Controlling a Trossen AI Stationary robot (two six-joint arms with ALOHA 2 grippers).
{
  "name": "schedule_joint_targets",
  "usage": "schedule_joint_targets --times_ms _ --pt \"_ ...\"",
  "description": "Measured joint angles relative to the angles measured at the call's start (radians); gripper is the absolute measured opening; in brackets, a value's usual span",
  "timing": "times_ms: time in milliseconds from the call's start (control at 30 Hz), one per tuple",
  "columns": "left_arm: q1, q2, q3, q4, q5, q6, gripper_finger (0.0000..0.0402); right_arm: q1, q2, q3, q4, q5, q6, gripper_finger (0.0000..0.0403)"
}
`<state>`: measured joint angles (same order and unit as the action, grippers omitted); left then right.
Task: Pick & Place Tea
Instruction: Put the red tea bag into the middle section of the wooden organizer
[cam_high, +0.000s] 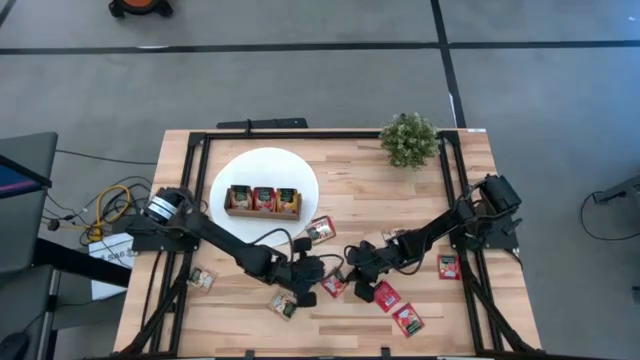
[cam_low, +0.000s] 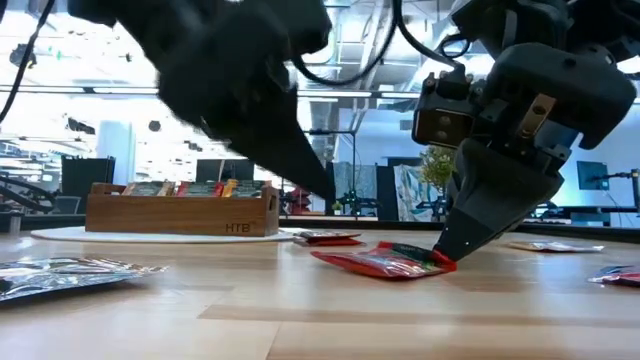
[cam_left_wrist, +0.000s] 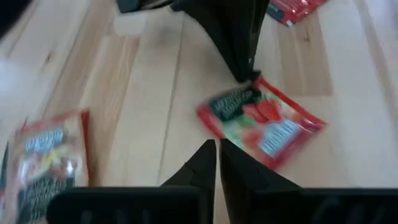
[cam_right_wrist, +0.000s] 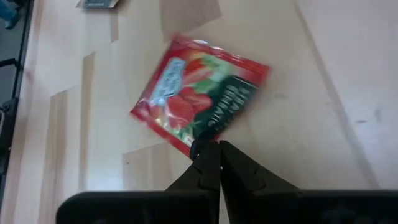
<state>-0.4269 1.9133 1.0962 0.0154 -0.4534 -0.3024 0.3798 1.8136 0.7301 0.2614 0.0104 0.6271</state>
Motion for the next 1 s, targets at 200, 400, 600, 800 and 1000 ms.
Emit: schedule_joint_targets --times_ms 200,400,600,800,1000 --pt "0.072 0.053 0.001 0.142 0.101 0.123 0.0073 -0.001 -0.007 0.000 -0.003 0.000 -0.010 0.0000" --pt "0.129 0.035 -0.001 0.078 0.297 0.190 0.0167 -0.002 -0.007 0.000 0.000 -0.001 -0.011 0.0000" --pt "0.051 -0.086 0.002 -0.166 0.333 0.179 0.0196 -0.001 -0.008 0.000 0.005 -0.002 -0.039 0.0000" --pt "-0.085 -0.133 0.002 -0.391 0.287 -0.052 0.0189 -0.002 -0.009 0.000 0.018 0.068 -0.064 0.0000" --pt "-0.169 -0.059 0.001 -0.387 0.085 -0.156 0.0186 -0.001 -0.010 0.001 0.055 0.097 -0.104 0.0000"
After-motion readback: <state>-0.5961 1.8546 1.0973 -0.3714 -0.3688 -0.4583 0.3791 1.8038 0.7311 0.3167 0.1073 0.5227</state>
